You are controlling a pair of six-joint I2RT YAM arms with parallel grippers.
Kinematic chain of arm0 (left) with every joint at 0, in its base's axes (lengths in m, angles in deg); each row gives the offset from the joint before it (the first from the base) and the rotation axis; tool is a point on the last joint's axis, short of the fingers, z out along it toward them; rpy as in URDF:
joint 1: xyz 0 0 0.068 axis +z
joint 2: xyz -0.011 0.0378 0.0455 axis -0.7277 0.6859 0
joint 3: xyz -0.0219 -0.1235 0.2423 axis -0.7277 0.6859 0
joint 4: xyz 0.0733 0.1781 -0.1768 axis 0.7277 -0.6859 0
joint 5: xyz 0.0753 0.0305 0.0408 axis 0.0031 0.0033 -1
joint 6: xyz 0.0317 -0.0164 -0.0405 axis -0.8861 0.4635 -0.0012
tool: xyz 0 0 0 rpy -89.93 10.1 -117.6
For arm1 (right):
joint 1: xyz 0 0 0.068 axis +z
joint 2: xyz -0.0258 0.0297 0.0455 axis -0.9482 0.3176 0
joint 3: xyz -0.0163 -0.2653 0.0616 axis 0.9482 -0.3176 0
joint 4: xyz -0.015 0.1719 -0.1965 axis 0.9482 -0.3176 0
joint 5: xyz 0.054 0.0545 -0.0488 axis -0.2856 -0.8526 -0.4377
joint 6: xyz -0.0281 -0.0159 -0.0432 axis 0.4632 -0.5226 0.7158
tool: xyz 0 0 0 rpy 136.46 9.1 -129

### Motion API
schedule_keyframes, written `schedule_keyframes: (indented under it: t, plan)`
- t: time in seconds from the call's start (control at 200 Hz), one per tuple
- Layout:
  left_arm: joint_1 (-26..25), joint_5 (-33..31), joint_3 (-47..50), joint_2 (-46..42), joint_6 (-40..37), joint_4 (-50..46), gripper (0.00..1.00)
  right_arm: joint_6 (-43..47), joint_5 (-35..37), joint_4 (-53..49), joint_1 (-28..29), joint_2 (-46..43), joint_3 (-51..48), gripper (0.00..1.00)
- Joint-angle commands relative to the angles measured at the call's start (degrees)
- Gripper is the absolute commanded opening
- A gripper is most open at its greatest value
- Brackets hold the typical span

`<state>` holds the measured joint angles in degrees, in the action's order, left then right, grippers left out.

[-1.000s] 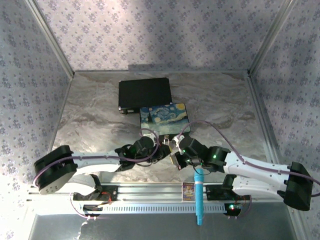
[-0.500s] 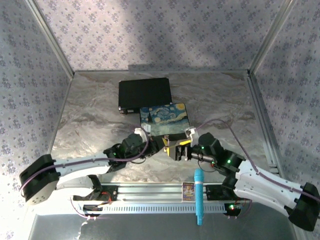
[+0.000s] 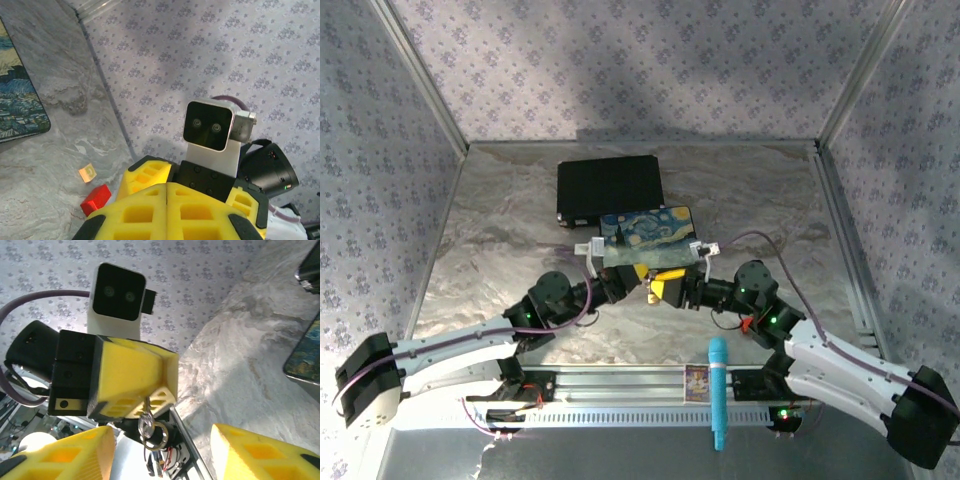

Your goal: Unlock the padlock with the key

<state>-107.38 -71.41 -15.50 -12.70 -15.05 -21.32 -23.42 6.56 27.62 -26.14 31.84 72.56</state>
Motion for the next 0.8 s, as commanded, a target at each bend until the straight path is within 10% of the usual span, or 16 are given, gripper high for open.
schedule_keyframes:
  t: [0.0,0.41,0.485,0.795]
  plan:
    - [-1.1,1.2,-0.4,-0.4,-2.6,4.7,0.0,-0.7,-2.7,5.7,1.2,0.8,0.9,0.5]
    - [-2.2,0.2,-0.7,-1.0,-3.5,3.2,0.0,0.2,-1.6,7.2,2.8,2.1,0.3,0.24]
    - [-2.2,0.1,-0.6,-1.0,-3.6,2.7,0.0,0.2,-1.1,7.4,2.6,1.6,-0.3,0.0]
    - [-2.2,-1.8,0.3,-0.9,-2.8,2.6,0.0,-0.6,0.7,6.9,1.8,-0.4,-2.5,0.0]
